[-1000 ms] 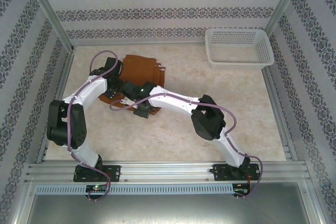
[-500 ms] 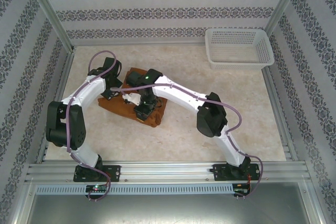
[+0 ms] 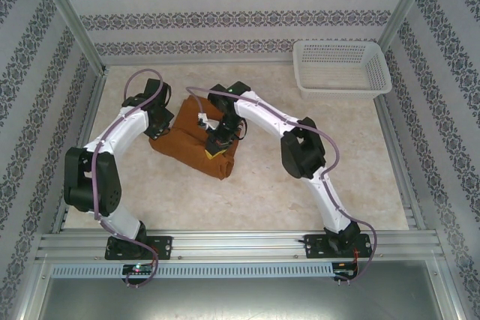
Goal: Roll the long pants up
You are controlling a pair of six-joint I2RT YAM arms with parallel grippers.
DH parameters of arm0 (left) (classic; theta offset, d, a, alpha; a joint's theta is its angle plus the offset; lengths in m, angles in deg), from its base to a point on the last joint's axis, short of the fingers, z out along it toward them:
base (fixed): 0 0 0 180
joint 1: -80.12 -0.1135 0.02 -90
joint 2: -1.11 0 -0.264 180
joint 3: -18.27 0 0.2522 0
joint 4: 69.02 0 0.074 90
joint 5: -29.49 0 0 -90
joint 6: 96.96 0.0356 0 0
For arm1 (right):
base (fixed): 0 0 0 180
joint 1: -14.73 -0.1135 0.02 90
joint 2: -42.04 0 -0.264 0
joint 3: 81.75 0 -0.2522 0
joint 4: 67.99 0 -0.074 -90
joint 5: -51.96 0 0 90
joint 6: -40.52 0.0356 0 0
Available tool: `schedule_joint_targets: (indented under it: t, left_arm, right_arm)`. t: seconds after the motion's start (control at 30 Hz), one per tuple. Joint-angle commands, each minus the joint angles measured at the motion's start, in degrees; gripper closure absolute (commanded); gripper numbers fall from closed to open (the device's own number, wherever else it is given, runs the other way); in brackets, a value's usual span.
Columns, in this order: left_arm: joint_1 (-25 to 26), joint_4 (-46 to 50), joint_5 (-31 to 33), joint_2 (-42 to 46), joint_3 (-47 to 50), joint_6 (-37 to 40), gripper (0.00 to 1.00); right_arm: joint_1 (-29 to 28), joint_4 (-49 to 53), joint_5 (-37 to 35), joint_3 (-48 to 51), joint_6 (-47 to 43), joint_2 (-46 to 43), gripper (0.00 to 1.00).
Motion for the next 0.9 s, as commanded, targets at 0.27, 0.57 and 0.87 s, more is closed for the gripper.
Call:
schedule_joint_targets:
  t: [0.27,0.57,0.87]
  left_arm:
    - [4.5,-1.4,-3.5,9.5,7.3,-1.8,1.0]
    - [7.3,-3.5,-2.5,7.7,11.8,-4.7,1.0]
    - [7.3,-5.3,0.6,-4.2,4.7,-3.0,1.0]
  right_arm:
    - [2.4,0.4,3.2,-6.5,0.9,8.8,1.0]
    - [3.7,-0.5,4.1,-6.5,1.9,8.8,1.0]
    - [3.7,-0.1,4.3,-6.1,2.0,7.9,1.0]
